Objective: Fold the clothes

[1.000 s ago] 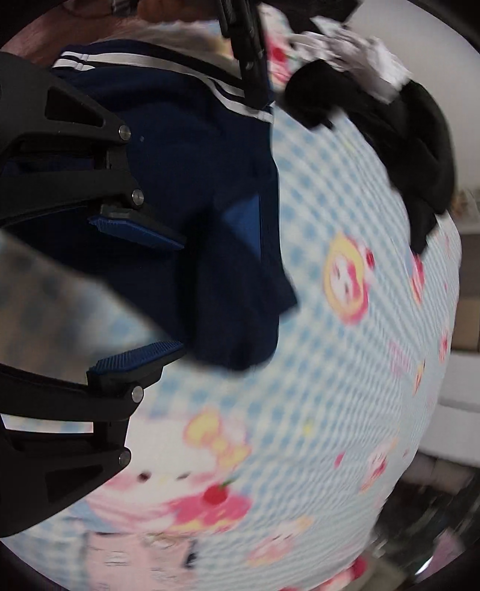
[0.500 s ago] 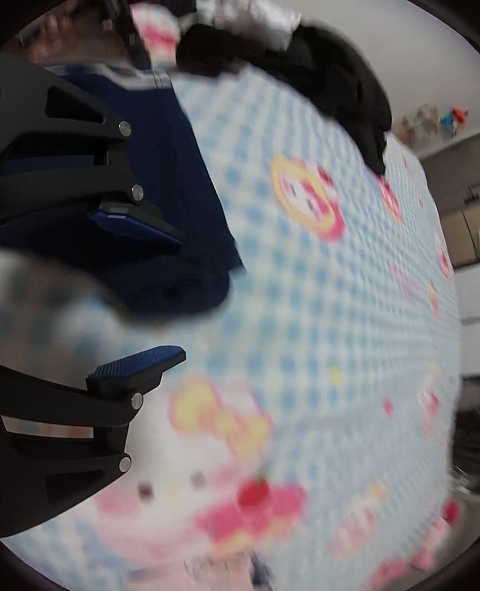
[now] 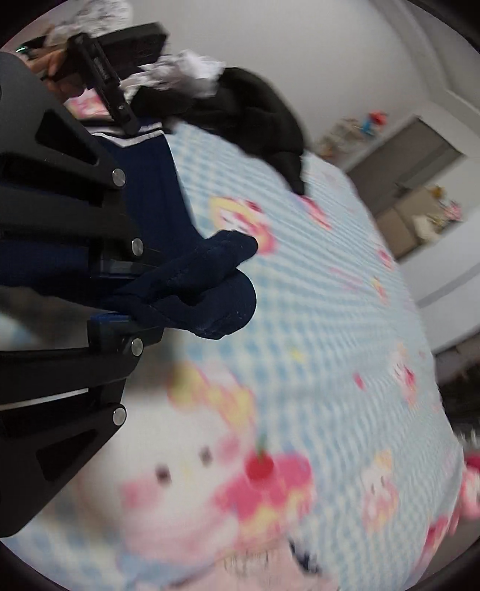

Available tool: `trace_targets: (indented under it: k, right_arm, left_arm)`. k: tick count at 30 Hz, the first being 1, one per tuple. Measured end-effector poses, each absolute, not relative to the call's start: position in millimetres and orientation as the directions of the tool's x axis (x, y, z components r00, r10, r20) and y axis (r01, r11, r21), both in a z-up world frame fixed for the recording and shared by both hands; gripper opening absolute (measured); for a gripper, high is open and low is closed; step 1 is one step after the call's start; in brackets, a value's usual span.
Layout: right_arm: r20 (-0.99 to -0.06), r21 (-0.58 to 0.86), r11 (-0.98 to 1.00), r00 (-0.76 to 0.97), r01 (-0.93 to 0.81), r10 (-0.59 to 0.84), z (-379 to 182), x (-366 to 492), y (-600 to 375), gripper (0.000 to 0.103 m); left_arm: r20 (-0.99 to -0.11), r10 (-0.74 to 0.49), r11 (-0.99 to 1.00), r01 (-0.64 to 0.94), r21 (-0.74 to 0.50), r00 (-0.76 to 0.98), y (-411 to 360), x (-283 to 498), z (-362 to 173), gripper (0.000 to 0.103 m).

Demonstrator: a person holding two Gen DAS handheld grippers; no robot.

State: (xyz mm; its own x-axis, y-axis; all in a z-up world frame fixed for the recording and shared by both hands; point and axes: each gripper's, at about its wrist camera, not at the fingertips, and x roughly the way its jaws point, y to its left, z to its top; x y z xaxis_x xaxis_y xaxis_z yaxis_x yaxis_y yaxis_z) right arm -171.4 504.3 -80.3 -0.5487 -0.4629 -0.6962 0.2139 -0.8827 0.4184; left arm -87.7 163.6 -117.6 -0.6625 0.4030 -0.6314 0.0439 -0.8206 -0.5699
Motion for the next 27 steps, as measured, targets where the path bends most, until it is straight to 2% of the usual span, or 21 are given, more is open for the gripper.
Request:
trace_targets:
  k: [2, 5, 9, 12, 13, 17, 23, 27]
  right_arm:
    - [-0.711, 0.410, -0.896, -0.555, 0.171, -0.432, -83.2, -169.3, 512.4, 0.047]
    - [-0.732, 0.397, -0.912, -0.562, 0.107, -0.384, -87.5, -166.2, 524.4, 0.048]
    - [-0.760, 0.375, -0.927, -0.566, 0.020, -0.320, -93.2, -162.1, 540.4, 0.055]
    - [-0.758, 0.363, -0.927, -0.547, 0.098, -0.355, -85.0, -133.2, 523.3, 0.054]
    - [-0.760, 0.346, -0.928, -0.538, 0.140, -0.364, -84.4, -120.2, 514.1, 0.054]
    - [-0.766, 0.280, -0.918, -0.511, 0.280, -0.390, -85.1, -67.4, 483.7, 0.054]
    - [-0.772, 0.252, -0.921, -0.512, 0.296, -0.376, -96.7, -21.1, 474.5, 0.055]
    - [-0.803, 0.188, -0.940, -0.506, 0.283, -0.313, -108.1, -14.7, 480.1, 0.054]
  left_arm:
    - [-0.627, 0.438, -0.798, 0.043, -0.601, -0.644, 161.4, -84.5, -125.5, 0.046]
    - [-0.674, 0.442, -0.816, 0.046, -0.576, -0.591, 169.5, -76.3, -130.9, 0.046]
    - [-0.747, 0.424, -0.855, 0.047, -0.517, -0.512, 183.5, -65.5, -136.0, 0.047]
    - [-0.793, 0.412, -0.864, 0.084, -0.497, -0.449, 187.8, -54.6, -141.0, 0.047]
    - [-0.786, 0.422, -0.845, 0.118, -0.521, -0.452, 181.8, -44.5, -139.4, 0.047]
    - [-0.708, 0.442, -0.812, 0.090, -0.576, -0.551, 168.6, 1.4, -115.3, 0.047]
    - [-0.624, 0.578, -0.747, -0.034, -0.664, -0.526, 207.6, -4.4, -114.1, 0.047]
    - [-0.755, 0.462, -0.858, -0.020, -0.513, -0.466, 230.8, -9.4, -129.8, 0.047]
